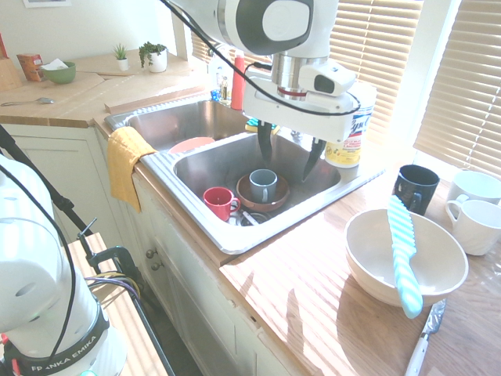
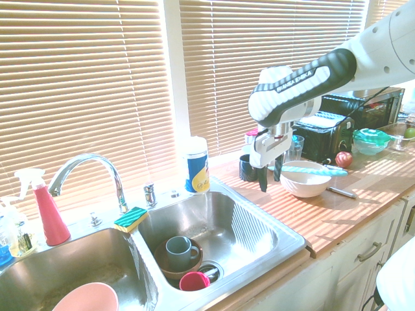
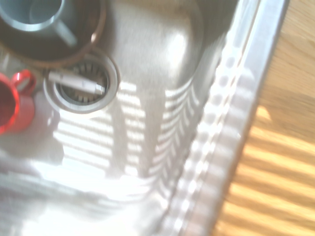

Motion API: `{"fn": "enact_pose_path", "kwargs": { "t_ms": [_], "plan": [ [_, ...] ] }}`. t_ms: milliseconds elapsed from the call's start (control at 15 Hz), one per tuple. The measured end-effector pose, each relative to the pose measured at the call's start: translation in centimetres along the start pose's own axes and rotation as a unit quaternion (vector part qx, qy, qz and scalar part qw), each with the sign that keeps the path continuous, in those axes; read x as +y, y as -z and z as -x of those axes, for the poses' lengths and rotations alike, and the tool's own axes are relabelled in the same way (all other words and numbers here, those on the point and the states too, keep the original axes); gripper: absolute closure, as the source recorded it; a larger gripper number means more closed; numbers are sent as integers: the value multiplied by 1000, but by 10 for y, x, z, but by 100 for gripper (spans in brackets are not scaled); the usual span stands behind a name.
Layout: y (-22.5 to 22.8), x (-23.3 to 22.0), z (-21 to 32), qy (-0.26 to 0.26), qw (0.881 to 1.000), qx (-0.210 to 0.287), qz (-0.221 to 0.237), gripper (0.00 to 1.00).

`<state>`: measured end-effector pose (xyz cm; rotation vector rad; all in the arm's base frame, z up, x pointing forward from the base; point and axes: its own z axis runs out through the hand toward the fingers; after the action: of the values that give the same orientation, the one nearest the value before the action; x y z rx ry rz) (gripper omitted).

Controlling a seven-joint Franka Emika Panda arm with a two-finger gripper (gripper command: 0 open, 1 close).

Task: Put the knife into the sink

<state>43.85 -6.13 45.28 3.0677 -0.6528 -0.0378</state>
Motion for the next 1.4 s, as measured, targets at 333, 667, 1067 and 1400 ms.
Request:
{"fn": "enact_pose_path", "kwargs": {
  "t_ms": [333, 667, 1067, 1400],
  "plan": [
    [22, 80, -26, 121, 993, 5, 10, 0],
    [19, 146, -57, 101, 995, 16, 6, 0],
    [-31, 191, -96, 78, 997, 5, 11, 0],
    [-53, 196, -112, 69, 998, -4, 11, 100]
  ]
}}
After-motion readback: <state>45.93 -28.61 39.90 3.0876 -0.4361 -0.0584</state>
